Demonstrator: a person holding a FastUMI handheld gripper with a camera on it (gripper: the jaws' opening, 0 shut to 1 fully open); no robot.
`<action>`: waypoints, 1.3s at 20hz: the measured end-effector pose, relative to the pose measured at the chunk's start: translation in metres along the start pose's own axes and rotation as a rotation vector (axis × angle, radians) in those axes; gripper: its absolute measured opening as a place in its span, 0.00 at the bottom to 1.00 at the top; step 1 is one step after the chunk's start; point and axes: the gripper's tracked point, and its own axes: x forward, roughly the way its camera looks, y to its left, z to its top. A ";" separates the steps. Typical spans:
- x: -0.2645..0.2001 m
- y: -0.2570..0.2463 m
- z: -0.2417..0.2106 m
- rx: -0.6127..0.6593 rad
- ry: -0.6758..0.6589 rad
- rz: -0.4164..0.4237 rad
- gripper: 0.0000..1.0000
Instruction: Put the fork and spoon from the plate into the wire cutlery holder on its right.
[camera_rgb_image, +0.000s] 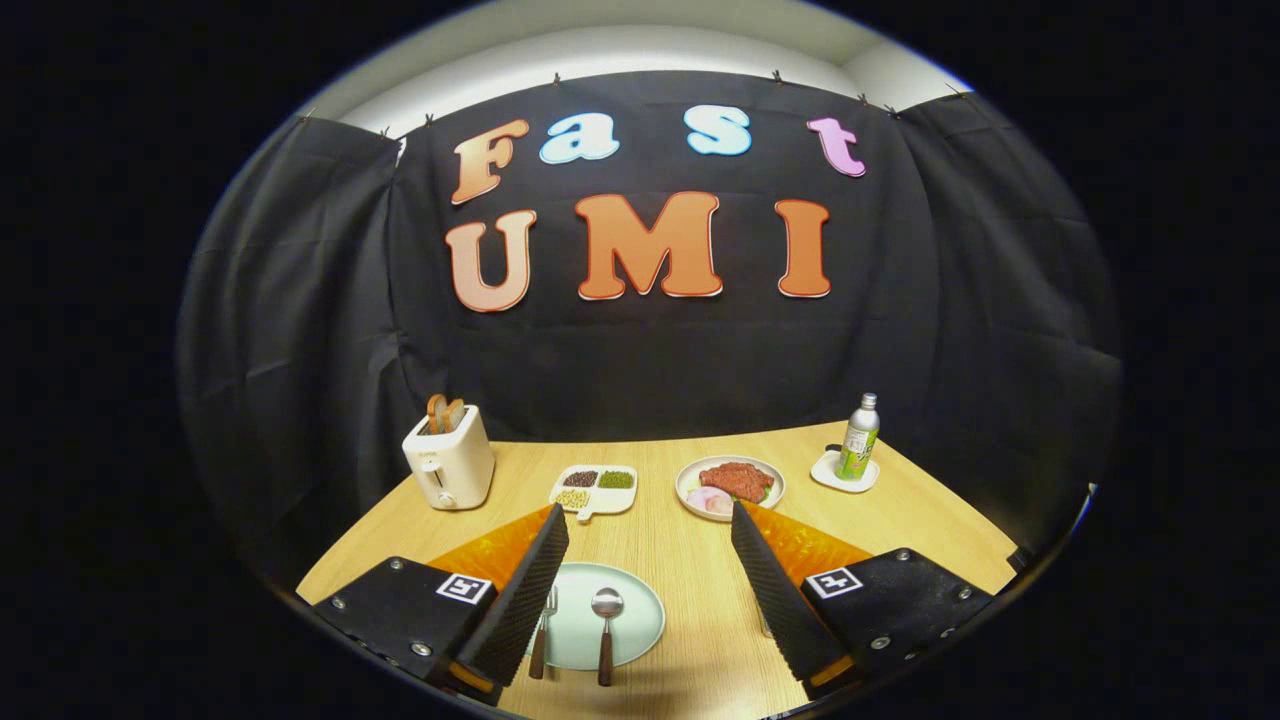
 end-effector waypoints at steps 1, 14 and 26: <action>0.004 0.005 -0.010 -0.013 0.018 0.009 0.98; 0.059 0.037 -0.184 -0.097 0.372 0.090 0.92; 0.072 0.045 -0.232 -0.124 0.482 0.092 0.29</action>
